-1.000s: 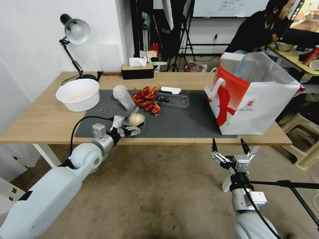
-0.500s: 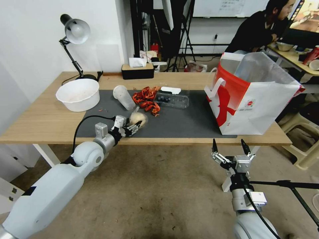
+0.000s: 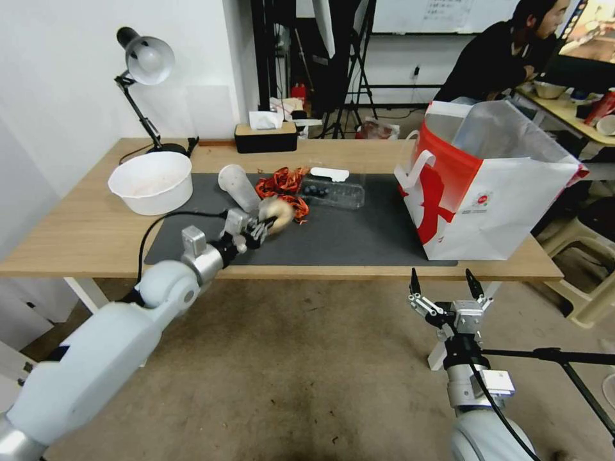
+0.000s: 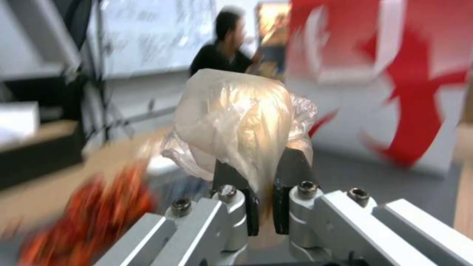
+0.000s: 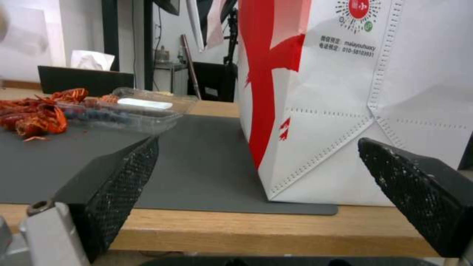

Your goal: Pick up the trash from the table and place it into the takeout bag.

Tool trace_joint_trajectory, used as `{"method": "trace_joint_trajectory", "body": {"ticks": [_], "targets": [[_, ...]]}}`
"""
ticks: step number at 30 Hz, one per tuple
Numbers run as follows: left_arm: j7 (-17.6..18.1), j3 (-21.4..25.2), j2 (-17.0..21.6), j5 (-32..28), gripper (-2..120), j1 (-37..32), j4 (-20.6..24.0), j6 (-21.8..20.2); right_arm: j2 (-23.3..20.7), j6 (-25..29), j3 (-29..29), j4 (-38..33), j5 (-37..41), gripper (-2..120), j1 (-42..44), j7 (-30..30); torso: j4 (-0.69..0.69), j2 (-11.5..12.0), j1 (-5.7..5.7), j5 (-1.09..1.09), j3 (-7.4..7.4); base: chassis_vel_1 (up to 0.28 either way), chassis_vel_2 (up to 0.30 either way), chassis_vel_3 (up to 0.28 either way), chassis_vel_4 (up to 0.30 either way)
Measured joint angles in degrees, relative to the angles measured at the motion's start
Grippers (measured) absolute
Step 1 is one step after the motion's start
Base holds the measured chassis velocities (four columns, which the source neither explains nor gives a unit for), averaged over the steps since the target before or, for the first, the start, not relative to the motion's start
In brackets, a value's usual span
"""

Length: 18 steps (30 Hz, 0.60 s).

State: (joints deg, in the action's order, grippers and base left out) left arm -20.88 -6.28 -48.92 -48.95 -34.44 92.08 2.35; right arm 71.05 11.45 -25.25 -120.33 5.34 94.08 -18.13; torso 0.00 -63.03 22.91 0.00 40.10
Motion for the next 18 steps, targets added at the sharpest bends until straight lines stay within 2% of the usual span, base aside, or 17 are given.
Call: {"method": "trace_joint_trajectory", "body": {"ticks": [2, 4, 6, 7, 9, 10, 12, 14, 18], "targets": [[-1.4, -3.7, -1.1, -2.6, 4, 5.4, -1.8, 1.6, 0.0, 0.0, -0.1, 0.0, 0.0, 100, 0.0, 0.0, 0.01, 0.0, 0.0, -0.01, 0.0, 0.0, 0.0, 0.0, 0.0], [-1.6, -5.2, -1.6, -3.5, 4, 7.6, -2.5, 2.0, 0.0, 0.0, -0.2, 0.0, 0.0, 100, 0.0, 0.0, 0.0, 0.0, 0.0, -0.02, 0.01, 0.0, 0.0, 0.0, 0.0], [-1.9, -10.5, -3.7, -6.0, 4, 14.8, -4.5, 2.8, 0.1, 0.0, -0.2, 0.0, 0.0, 100, -0.1, 0.0, 0.01, 0.0, 0.0, 0.02, 0.01, 0.0, 0.0, 0.0, 0.0], [-1.9, -10.5, -3.7, -6.0, 4, 14.8, -4.5, 2.8, 0.1, 0.0, -0.2, 0.0, 0.0, 100, -0.1, 0.0, 0.01, 0.0, 0.0, 0.02, 0.01, 0.0, 0.0, 0.0, 0.0], [-1.8, -15.5, -6.0, -7.6, 4, 21.0, -6.6, 3.0, 0.3, 0.0, -0.3, 0.0, -0.1, 100, -0.2, 0.0, -0.03, 0.0, 0.01, 0.02, 0.01, 0.0, 0.0, 0.0, 0.0], [-1.8, -15.5, -6.0, -7.6, 4, 21.0, -6.6, 3.0, 0.3, 0.0, -0.3, 0.0, -0.1, 100, -0.2, 0.0, -0.03, 0.0, 0.01, 0.02, 0.01, 0.0, 0.0, 0.0, 0.0], [-1.7, -19.8, -8.6, -8.9, 4, 26.4, -8.7, 3.1, 0.4, 0.0, -0.3, 0.0, -0.2, 100, -0.3, 0.0, -0.02, 0.0, 0.01, 0.01, 0.01, 0.0, 0.0, 0.0, 0.0], [-1.7, -20.9, -9.5, -9.2, 4, 28.0, -9.4, 3.1, 0.5, 0.0, -0.3, 0.0, -0.2, 100, -0.3, 0.0, -0.03, 0.0, 0.01, 0.03, 0.01, 0.0, 0.0, 0.0, 0.0], [-1.6, -25.5, -15.8, -11.0, 4, 35.8, -14.0, 2.8, 0.6, 0.0, -0.6, -0.1, -0.3, 100, -0.3, 0.0, 0.0, 0.0, 0.01, 0.02, 0.01, 0.0, 0.0, 0.0, 0.0]]}}
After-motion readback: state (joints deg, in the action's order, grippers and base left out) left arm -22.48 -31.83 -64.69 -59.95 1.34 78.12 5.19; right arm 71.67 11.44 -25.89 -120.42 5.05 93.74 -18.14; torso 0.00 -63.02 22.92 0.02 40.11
